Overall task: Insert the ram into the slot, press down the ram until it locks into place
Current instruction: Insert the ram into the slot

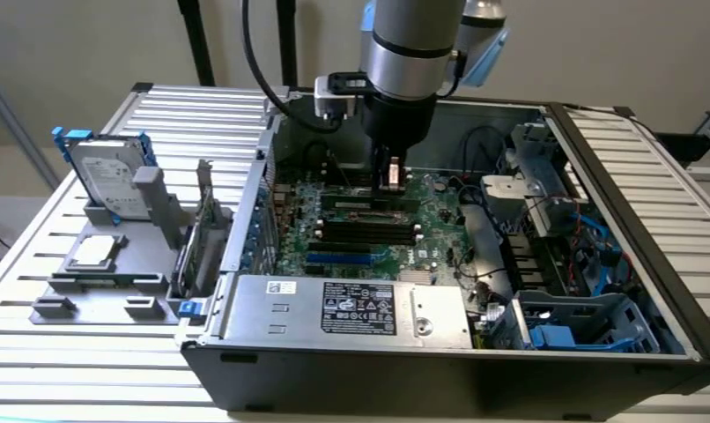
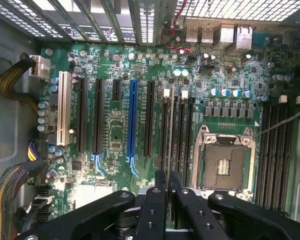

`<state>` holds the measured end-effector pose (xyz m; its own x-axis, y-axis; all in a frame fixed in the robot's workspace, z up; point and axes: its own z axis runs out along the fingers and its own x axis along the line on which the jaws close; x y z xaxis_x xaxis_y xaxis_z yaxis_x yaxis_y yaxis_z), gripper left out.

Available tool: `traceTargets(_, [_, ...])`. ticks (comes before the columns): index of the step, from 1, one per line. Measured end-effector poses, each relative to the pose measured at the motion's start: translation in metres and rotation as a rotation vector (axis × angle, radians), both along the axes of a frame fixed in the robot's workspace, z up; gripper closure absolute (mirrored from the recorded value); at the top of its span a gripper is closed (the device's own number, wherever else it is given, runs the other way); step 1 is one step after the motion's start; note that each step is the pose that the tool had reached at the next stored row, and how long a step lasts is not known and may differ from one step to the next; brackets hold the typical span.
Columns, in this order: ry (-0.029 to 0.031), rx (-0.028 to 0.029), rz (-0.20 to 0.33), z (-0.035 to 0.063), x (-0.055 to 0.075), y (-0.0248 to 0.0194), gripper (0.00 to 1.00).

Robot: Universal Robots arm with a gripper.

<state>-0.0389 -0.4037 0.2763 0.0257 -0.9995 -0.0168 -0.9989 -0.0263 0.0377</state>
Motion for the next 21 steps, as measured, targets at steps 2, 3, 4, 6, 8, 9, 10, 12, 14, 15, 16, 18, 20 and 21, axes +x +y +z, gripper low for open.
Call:
traceTargets(2, [0.0, 0.0, 0.0, -0.0037, 0.0, -0.0013, 0.87])
traceTargets(3, [0.0, -0.0001, 0.0, -0.0055, 0.0, -0.0018, 0.87])
traceTargets(4, [0.0, 0.0, 0.0, -0.0073, 0.0, -0.0023, 0.87])
traceTargets(6, [0.0, -0.0001, 0.0, -0.0109, 0.0, -0.003, 0.87])
traceTargets(8, [0.0, 0.0001, 0.0, -0.0146, 0.0, -0.0035, 0.87])
traceTargets(9, [0.0, 0.0, 0.0, -0.0164, 0.0, -0.0037, 0.87])
traceTargets(10, [0.0, 0.0, 0.0, -0.0182, 0.0, -0.0038, 0.87])
traceTargets(12, [0.0, -0.0001, 0.0, -0.0218, 0.0, -0.0038, 0.87])
traceTargets(14, [0.0, 0.0001, 0.0, -0.0254, 0.0, -0.0038, 0.87])
traceTargets(15, [0.0, 0.0, 0.0, -0.0274, 0.0, -0.0038, 0.87])
traceTargets(16, [0.0, -0.0001, 0.0, -0.0291, 0.0, -0.0038, 0.87])
traceTargets(18, [0.0, 0.0, 0.0, -0.0328, 0.0, -0.0038, 0.87])
traceTargets(20, [0.001, 0.0, 0.0, -0.0364, 0.001, -0.0037, 0.87])
traceTargets(21, [0.0021, 0.0, 0.0, -0.0381, 0.001, -0.0035, 0.87])
